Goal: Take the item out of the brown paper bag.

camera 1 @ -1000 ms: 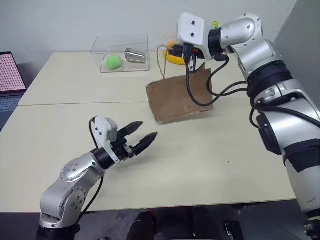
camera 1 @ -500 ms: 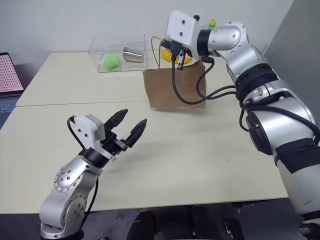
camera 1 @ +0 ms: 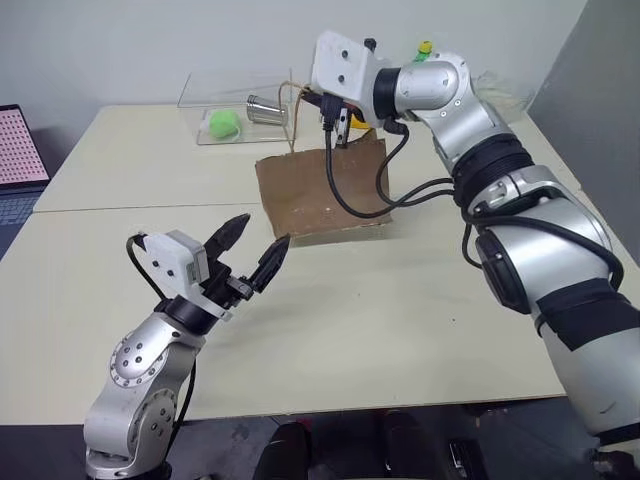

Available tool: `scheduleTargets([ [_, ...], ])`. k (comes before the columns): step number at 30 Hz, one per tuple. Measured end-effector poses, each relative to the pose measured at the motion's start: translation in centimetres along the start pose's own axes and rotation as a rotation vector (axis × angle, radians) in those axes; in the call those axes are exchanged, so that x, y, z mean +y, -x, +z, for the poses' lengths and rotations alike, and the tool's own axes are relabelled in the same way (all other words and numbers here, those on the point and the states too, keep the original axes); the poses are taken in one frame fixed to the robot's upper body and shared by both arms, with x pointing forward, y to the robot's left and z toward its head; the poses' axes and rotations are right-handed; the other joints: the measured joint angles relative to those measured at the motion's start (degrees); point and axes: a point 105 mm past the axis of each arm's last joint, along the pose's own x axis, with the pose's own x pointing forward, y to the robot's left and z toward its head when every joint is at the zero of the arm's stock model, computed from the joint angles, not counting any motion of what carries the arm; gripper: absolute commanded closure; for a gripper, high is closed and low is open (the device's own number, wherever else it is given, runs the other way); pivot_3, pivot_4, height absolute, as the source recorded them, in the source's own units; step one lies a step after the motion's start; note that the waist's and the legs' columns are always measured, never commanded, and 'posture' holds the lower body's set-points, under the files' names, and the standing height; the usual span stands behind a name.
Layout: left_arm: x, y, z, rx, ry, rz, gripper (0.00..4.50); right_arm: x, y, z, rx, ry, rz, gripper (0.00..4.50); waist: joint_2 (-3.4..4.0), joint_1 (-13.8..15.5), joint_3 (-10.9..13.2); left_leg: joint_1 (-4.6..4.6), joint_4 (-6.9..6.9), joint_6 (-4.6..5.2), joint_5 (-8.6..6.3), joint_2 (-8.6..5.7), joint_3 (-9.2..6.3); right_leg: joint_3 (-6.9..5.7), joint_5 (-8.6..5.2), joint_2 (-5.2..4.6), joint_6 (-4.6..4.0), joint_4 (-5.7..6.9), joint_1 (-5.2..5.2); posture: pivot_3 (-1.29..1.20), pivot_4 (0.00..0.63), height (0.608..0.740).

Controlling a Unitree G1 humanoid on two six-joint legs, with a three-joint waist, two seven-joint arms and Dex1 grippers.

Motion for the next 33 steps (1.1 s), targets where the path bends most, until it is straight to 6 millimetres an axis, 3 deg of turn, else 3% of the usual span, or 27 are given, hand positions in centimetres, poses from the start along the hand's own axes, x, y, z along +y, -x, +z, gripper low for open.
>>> scheduleTargets([
  [6, 0.0, -0.5, 0.6, -0.026, -0.024, -0.027, 0.75, 0.5, 0.0, -0.6, 0.021, -0.003, 0.015, 4.43, 0.0, -0.02, 0.0, 0.01, 0.0, -0.03, 0.02, 0.01, 0.01, 0.0, 0.0, 0.0, 0.0, 0.01, 0.0, 0.0, 0.15, 0.74],
  [11, 0.3, -0.9, 0.4, -0.023, -0.03, -0.038, 0.75, 1.7, 0.1, -2.2, 0.071, -0.012, 0.062, 4.43, -0.01, -0.03, -0.01, 0.0, 0.01, -0.09, 0.06, 0.0, 0.02, 0.0, 0.0, 0.0, 0.0, 0.01, 0.0, 0.0, 0.15, 0.74],
  [14, 0.2, -1.2, 0.2, -0.02, -0.025, -0.049, 0.75, 1.6, 0.5, -2.7, 0.089, -0.006, 0.061, 3.87, -0.01, -0.05, -0.01, 0.01, 0.01, -0.09, 0.06, 0.01, 0.01, 0.0, 0.0, 0.0, 0.0, 0.01, 0.0, 0.0, 0.15, 0.74],
  [22, -0.3, -1.9, 0.2, -0.032, -0.019, -0.074, 0.75, 1.8, 1.7, -4.4, 0.158, 0.055, 0.096, 0.92, -0.03, -0.05, -0.02, 0.03, 0.06, -0.11, 0.09, 0.0, 0.0, 0.0, 0.01, 0.0, -0.01, 0.05, 0.04, 0.0, 0.15, 0.74],
  [25, -0.6, -2.2, 0.1, -0.036, -0.012, -0.088, 0.75, 1.6, 2.9, -5.4, 0.192, 0.048, 0.125, 0.03, -0.03, -0.04, -0.02, 0.04, 0.06, -0.11, 0.1, 0.0, -0.01, -0.01, 0.01, 0.0, -0.01, 0.05, 0.05, 0.0, 0.15, 0.74],
  [28, -0.6, -2.7, -0.2, -0.03, -0.013, -0.098, 0.75, 1.0, 4.8, -6.8, 0.243, 0.021, 0.134, 0.03, -0.04, 0.0, -0.03, 0.03, 0.08, -0.1, 0.1, -0.01, -0.02, -0.02, 0.01, 0.0, -0.01, 0.05, 0.07, 0.0, 0.15, 0.74],
  [33, -1.0, -3.5, -0.4, -0.033, 0.015, -0.097, 0.75, -0.3, 9.1, -9.4, 0.199, -0.194, -0.031, 0.03, -0.14, 0.29, -0.09, 0.02, 0.15, -0.09, 0.09, -0.01, -0.08, -0.08, 0.02, -0.01, -0.01, -0.01, 0.17, 0.0, 0.15, 0.74],
])
